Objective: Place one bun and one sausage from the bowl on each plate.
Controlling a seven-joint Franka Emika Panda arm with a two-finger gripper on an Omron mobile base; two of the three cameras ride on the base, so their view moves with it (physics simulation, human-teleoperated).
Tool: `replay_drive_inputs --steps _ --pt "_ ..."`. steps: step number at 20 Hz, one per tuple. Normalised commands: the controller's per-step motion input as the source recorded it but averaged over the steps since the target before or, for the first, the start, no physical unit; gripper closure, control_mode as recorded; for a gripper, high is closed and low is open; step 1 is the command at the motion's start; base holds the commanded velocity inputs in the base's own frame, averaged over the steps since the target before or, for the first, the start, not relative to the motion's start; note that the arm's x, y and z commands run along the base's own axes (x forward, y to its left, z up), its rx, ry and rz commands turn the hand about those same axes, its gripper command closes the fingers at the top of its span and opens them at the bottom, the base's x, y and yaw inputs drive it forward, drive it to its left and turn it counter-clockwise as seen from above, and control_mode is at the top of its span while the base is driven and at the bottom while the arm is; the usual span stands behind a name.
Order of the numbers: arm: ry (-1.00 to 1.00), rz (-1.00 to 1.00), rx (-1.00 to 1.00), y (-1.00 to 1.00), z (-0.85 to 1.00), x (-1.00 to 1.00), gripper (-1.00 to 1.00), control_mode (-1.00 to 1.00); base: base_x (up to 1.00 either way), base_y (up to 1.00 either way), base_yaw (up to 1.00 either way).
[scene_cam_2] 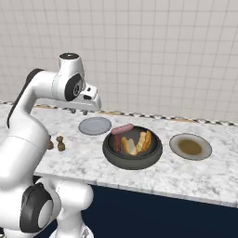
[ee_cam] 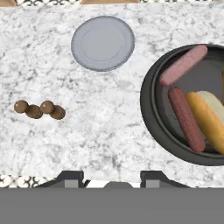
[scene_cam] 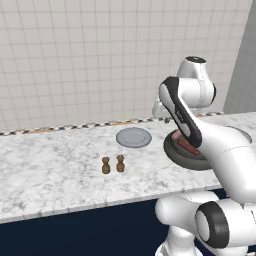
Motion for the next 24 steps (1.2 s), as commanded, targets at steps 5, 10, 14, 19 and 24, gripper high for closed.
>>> replay_drive_inputs --steps 5,10,14,19,24 --pt "0.0 0.0 0.0 0.0 -0.02 0.0 -1.0 1.0 -0.03 -0.41 0.0" --pt "0.0 0.0 0.0 0.0 0.0 0.0 -1.0 1.0 0.15 -0.91 -0.03" --pt "0.0 0.0 0.0 0.0 0.0 0.0 -1.0 1.0 0.87 -0.22 -0.18" --pt "0.0 0.0 0.0 0.0 0.0 0.0 -1.0 1.0 0.72 0.11 -0.02" --pt "0.0 0.0 0.0 0.0 0.0 0.0 -1.0 1.0 0.44 0.0 0.15"
